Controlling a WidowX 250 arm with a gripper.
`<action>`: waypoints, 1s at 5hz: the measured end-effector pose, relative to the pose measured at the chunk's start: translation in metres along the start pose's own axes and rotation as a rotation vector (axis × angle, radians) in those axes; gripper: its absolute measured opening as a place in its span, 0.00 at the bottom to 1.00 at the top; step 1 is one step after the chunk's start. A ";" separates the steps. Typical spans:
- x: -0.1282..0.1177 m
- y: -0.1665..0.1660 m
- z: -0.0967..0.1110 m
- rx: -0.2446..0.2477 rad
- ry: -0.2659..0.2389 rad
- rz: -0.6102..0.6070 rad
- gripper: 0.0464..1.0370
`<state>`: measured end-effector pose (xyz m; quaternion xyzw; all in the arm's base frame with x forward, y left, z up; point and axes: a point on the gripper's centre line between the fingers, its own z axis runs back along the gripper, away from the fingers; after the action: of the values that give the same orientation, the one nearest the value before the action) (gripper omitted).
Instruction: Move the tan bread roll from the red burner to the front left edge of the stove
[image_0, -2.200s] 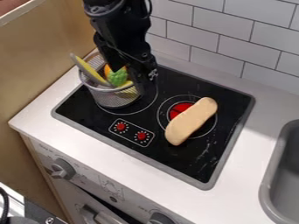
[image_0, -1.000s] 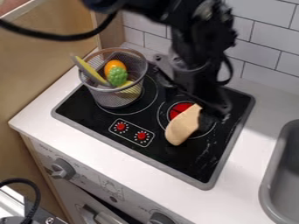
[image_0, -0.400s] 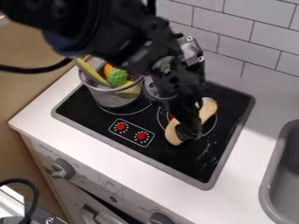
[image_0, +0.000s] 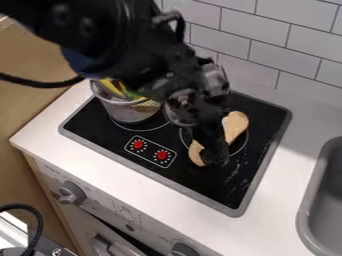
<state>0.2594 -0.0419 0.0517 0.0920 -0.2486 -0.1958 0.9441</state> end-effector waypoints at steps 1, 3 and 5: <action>-0.001 -0.001 -0.005 0.005 0.004 0.030 0.96; 0.004 -0.004 -0.019 0.008 -0.035 0.056 0.96; 0.005 -0.005 -0.025 0.000 -0.054 0.088 0.65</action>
<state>0.2750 -0.0465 0.0310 0.0758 -0.2781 -0.1564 0.9447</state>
